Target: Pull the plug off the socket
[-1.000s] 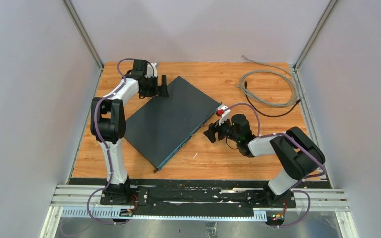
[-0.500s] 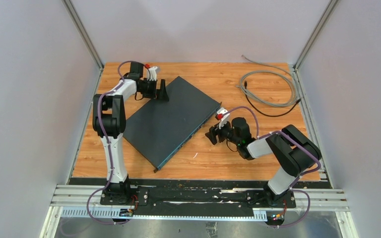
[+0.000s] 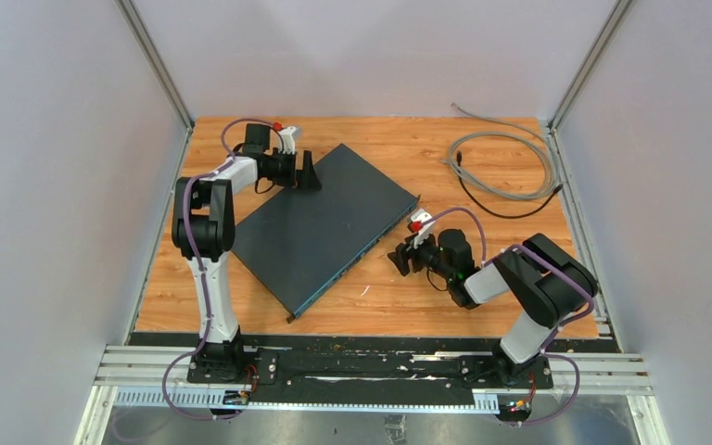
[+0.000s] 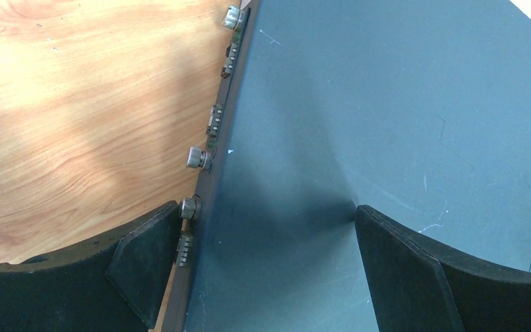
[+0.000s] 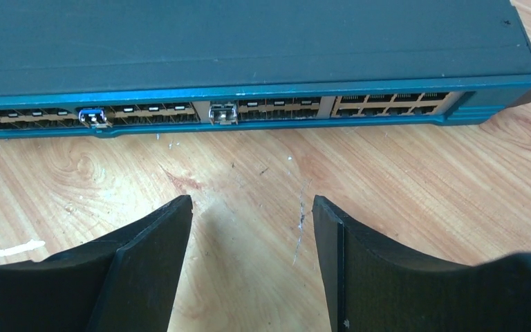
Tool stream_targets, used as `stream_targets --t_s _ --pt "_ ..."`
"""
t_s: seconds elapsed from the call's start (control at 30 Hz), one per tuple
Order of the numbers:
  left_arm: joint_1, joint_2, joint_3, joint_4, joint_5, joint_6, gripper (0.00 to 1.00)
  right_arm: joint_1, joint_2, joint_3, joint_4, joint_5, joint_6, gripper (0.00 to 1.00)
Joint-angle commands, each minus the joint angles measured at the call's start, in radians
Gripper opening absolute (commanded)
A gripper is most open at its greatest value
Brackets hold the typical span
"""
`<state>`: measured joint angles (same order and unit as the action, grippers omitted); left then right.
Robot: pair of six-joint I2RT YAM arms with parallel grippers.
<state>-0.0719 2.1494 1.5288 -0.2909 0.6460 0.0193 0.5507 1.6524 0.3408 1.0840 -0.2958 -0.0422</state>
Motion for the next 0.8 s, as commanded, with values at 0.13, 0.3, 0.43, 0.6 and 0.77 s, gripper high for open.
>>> stream_targets --t_s 0.13,0.3,0.43,0.6,0.77 --pt "-0.06 0.025 -0.079 -0.13 -0.098 -0.125 0.96 0.017 0.051 -0.043 0.175 -0.001 0.013 0.67" --pt "-0.06 0.021 -0.081 -0.131 -0.155 -0.141 0.96 0.04 0.081 -0.036 0.261 0.027 0.066 0.67" --pt "-0.06 0.018 -0.08 -0.135 -0.165 -0.141 0.97 0.063 0.105 -0.003 0.262 0.067 0.066 0.66" --pt "-0.06 0.019 -0.081 -0.137 -0.169 -0.136 0.97 0.069 0.128 0.016 0.28 0.098 0.062 0.63" --pt "-0.06 0.022 -0.077 -0.139 -0.17 -0.137 0.97 0.07 0.145 0.035 0.285 0.101 0.067 0.59"
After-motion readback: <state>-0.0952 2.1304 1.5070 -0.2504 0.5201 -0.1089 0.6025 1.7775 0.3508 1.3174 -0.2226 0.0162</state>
